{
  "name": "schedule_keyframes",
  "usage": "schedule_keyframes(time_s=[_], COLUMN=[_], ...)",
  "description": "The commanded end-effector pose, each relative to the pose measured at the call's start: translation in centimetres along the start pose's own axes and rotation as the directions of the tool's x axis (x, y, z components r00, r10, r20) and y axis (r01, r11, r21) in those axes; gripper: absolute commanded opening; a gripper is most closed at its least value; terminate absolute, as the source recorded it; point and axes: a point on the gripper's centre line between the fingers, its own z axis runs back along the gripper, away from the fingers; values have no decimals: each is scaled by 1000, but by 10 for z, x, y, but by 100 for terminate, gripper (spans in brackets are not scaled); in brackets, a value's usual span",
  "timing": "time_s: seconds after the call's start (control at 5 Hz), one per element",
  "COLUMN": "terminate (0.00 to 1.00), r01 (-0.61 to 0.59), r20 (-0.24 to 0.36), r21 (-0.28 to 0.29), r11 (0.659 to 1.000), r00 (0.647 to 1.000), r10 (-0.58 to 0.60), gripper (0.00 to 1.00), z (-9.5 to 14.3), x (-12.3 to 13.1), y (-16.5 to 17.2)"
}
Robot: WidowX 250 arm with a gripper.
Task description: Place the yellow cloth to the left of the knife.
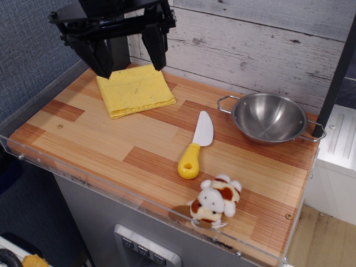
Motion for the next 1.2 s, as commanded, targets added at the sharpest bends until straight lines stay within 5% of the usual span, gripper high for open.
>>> schedule_keyframes(time_s=[0.0,0.2,0.4,0.6,1.0], terminate=[0,0,0,0,0], r01=[0,-38,-54,-52,-82], r20=[0,-18,36,83,110], r21=[0,2,35,5,7], r11=[1000,999,998,999,997], r00=[1000,999,998,995,991], r10=[0,38,52,51,81], gripper=[100,100,100,100,100], z=[0,-13,-19,-23,-38], x=[0,-7,9,36,76], y=[0,2,7,14,42])
